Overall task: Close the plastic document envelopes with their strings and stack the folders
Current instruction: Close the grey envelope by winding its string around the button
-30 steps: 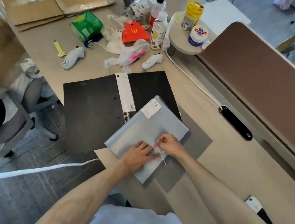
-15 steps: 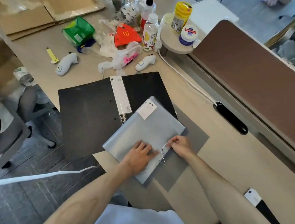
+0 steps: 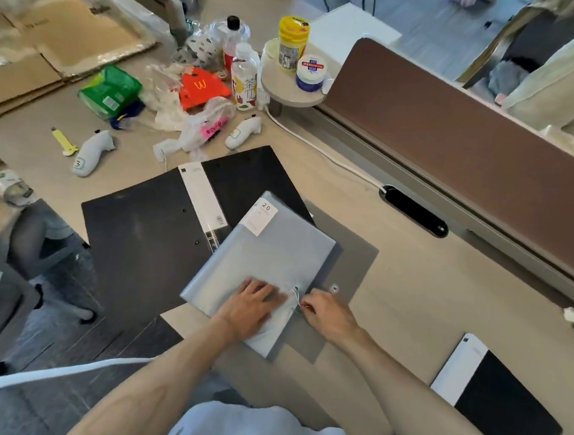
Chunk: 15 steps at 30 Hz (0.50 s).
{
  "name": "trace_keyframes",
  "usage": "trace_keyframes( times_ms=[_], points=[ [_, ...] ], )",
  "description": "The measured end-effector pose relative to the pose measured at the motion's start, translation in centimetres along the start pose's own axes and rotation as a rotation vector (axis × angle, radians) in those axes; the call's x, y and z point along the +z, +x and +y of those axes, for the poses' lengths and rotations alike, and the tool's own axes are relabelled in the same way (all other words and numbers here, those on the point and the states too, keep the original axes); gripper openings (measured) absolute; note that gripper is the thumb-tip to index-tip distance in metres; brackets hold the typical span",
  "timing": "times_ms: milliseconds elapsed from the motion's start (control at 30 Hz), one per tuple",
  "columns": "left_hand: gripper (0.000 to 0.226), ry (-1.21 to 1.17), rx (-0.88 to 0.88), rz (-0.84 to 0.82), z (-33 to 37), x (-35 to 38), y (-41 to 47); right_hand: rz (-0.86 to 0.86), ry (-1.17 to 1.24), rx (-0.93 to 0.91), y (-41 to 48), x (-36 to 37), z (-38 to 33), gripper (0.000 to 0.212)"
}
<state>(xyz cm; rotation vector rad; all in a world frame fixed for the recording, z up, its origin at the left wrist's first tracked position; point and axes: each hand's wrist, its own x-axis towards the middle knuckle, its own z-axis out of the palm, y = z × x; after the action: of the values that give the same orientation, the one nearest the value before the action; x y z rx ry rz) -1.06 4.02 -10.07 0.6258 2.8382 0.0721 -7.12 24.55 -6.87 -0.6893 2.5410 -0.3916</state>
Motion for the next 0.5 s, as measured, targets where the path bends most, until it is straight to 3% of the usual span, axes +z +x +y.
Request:
trace_keyframes(
  times_ms=[267, 500],
  points=[
    [0.065, -0.232, -0.013, -0.029, -0.4, 1.1, -0.9, 0.015, -0.219, -0.215, 1.9, 0.6, -1.5, 0.016],
    [0.055, -0.292, 0.018, 0.017, -1.2, 2.1, -1.4, -0.036, -0.242, -0.104, 5.7, -1.3, -2.6, 0.02]
  ],
)
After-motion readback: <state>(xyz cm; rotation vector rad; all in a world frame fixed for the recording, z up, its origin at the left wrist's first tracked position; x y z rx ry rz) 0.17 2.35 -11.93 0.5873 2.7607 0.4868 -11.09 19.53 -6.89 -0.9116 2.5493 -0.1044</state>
